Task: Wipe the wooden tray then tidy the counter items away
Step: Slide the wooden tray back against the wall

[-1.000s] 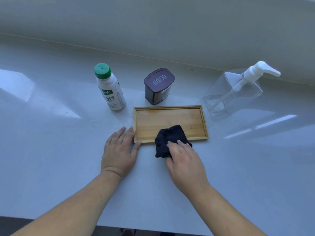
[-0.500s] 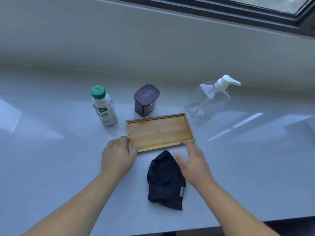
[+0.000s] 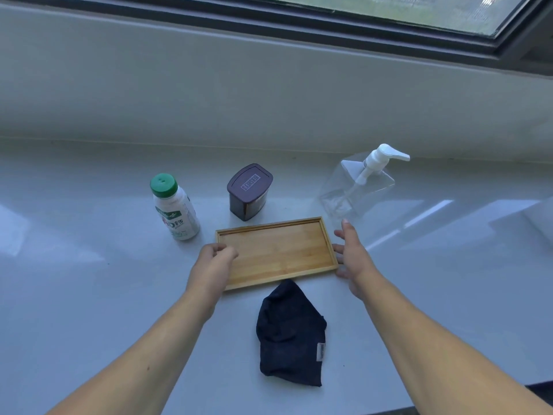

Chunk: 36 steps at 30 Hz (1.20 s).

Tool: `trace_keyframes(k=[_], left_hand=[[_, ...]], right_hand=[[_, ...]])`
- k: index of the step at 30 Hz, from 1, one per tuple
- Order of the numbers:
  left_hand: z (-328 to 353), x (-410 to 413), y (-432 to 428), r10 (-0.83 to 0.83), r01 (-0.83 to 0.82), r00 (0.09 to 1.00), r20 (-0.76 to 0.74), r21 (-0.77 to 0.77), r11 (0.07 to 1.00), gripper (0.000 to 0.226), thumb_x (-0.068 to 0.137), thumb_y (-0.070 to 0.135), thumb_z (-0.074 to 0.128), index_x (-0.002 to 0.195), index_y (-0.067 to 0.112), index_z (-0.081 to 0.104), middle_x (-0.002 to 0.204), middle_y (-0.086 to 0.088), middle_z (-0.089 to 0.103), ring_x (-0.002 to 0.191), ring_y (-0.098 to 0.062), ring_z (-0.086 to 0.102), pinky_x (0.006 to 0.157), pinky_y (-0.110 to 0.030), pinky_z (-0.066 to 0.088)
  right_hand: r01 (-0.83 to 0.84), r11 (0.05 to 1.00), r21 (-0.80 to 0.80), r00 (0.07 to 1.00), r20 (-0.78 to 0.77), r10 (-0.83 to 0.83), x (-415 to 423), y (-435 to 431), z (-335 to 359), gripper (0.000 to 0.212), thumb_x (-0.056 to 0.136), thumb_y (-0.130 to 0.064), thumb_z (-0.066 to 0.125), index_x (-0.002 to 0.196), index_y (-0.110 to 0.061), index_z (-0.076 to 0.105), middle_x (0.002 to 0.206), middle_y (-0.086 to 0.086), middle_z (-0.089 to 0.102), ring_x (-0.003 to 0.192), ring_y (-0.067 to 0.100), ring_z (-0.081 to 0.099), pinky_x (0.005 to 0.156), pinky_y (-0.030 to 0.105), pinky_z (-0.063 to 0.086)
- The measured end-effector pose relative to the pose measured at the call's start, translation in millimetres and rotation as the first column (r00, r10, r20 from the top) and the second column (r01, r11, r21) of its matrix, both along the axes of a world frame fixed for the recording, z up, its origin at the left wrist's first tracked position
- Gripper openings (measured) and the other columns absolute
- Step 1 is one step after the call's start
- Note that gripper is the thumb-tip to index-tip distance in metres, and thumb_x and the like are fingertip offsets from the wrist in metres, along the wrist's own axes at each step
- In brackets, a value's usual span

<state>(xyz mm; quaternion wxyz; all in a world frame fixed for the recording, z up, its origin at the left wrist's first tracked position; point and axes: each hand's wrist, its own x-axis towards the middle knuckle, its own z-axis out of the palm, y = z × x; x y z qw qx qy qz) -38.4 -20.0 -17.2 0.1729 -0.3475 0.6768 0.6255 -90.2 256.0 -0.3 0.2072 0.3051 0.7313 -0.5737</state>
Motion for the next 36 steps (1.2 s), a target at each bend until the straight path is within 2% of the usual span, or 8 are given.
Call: trace_keyframes(k=[4, 7, 9, 14, 19, 28, 31, 36], left_hand=[[9.3, 3.6, 24.3, -0.001, 0.000, 0.999, -0.041, -0.027, 1.000, 0.036, 0.069, 0.049, 0.058, 0.102, 0.037, 0.060, 0.111, 0.013, 0.062, 0.099, -0.004, 0.053, 0.071, -0.030, 0.041], [19.6, -0.1, 53.9, -0.020, 0.018, 0.999, -0.051, -0.045, 0.999, 0.037, 0.068, 0.050, 0.059, 0.103, 0.040, 0.061, 0.111, 0.016, 0.063, 0.101, -0.001, 0.054, 0.073, -0.028, 0.041], [25.0, -4.9, 80.6, -0.034, 0.031, 0.998, -0.047, -0.062, 0.998, 0.039, 0.067, 0.052, 0.059, 0.104, 0.042, 0.060, 0.112, 0.017, 0.063, 0.102, -0.001, 0.054, 0.075, -0.030, 0.042], [31.4, -14.3, 163.3, -0.008, 0.006, 1.000, -0.021, -0.089, 0.996, 0.038, 0.064, 0.051, 0.059, 0.100, 0.039, 0.063, 0.109, 0.011, 0.066, 0.098, -0.010, 0.059, 0.074, -0.035, 0.045], [30.2, -29.1, 251.0, -0.046, 0.047, 0.999, 0.024, -0.065, 0.997, 0.041, 0.066, 0.052, 0.059, 0.103, 0.033, 0.064, 0.109, 0.002, 0.067, 0.099, -0.022, 0.062, 0.078, -0.040, 0.049], [36.8, -101.6, 377.1, -0.118, 0.118, 0.993, 0.017, -0.042, 0.992, 0.040, 0.065, 0.049, 0.058, 0.097, 0.025, 0.063, 0.103, -0.005, 0.069, 0.087, -0.023, 0.059, 0.075, -0.039, 0.044], [38.5, -135.9, 407.5, -0.143, 0.143, 0.990, -0.002, -0.068, 0.987, 0.041, 0.066, 0.050, 0.056, 0.098, 0.025, 0.062, 0.104, -0.003, 0.067, 0.094, -0.022, 0.060, 0.075, -0.038, 0.044], [37.5, -202.4, 438.9, -0.127, 0.123, 0.992, -0.018, -0.132, 0.984, 0.040, 0.067, 0.054, 0.054, 0.096, 0.026, 0.058, 0.097, -0.002, 0.063, 0.087, -0.020, 0.057, 0.068, -0.036, 0.041]], right_hand=[[0.071, 0.995, -0.066, 0.997, -0.009, -0.072, 16.6, 28.1, 2.4, 0.067, 0.093, -0.080, 0.034, 0.136, -0.034, 0.055, 0.125, 0.002, 0.066, 0.109, 0.018, 0.065, 0.081, 0.037, 0.048], [0.108, 0.988, -0.107, 0.994, -0.024, -0.111, 21.0, 61.3, 3.2, 0.066, 0.095, -0.077, 0.033, 0.139, -0.033, 0.053, 0.131, 0.005, 0.063, 0.114, 0.022, 0.064, 0.074, 0.033, 0.047], [0.122, 0.985, -0.122, 0.992, -0.030, -0.127, 20.6, 89.8, 3.6, 0.066, 0.093, -0.080, 0.034, 0.137, -0.034, 0.054, 0.133, 0.005, 0.062, 0.116, 0.023, 0.063, 0.078, 0.036, 0.048], [0.104, 0.990, -0.100, 0.994, -0.023, -0.107, 9.5, 170.1, 7.9, 0.083, 0.070, -0.092, 0.036, 0.130, -0.039, 0.058, 0.131, 0.000, 0.063, 0.124, 0.025, 0.059, 0.113, 0.054, 0.040], [0.076, 0.995, -0.063, 0.997, -0.016, -0.077, -11.3, 259.0, 14.1, 0.085, 0.069, -0.094, 0.033, 0.131, -0.040, 0.058, 0.131, 0.000, 0.063, 0.124, 0.025, 0.059, 0.116, 0.057, 0.037], [0.130, 0.991, -0.021, 0.990, -0.058, -0.131, -64.6, 384.5, 11.4, 0.087, 0.071, -0.094, 0.032, 0.132, -0.038, 0.058, 0.128, 0.002, 0.064, 0.121, 0.026, 0.060, 0.114, 0.057, 0.039], [0.133, 0.991, -0.015, 0.987, -0.083, -0.134, -97.3, 408.7, 13.5, 0.087, 0.072, -0.094, 0.031, 0.134, -0.039, 0.057, 0.135, 0.002, 0.062, 0.127, 0.028, 0.057, 0.116, 0.057, 0.036], [0.117, 0.993, -0.023, 0.985, -0.127, -0.119, -166.0, 424.8, 16.6, 0.096, 0.071, -0.092, 0.033, 0.146, -0.035, 0.051, 0.152, 0.001, 0.053, 0.142, 0.025, 0.047, 0.121, 0.055, 0.030]])
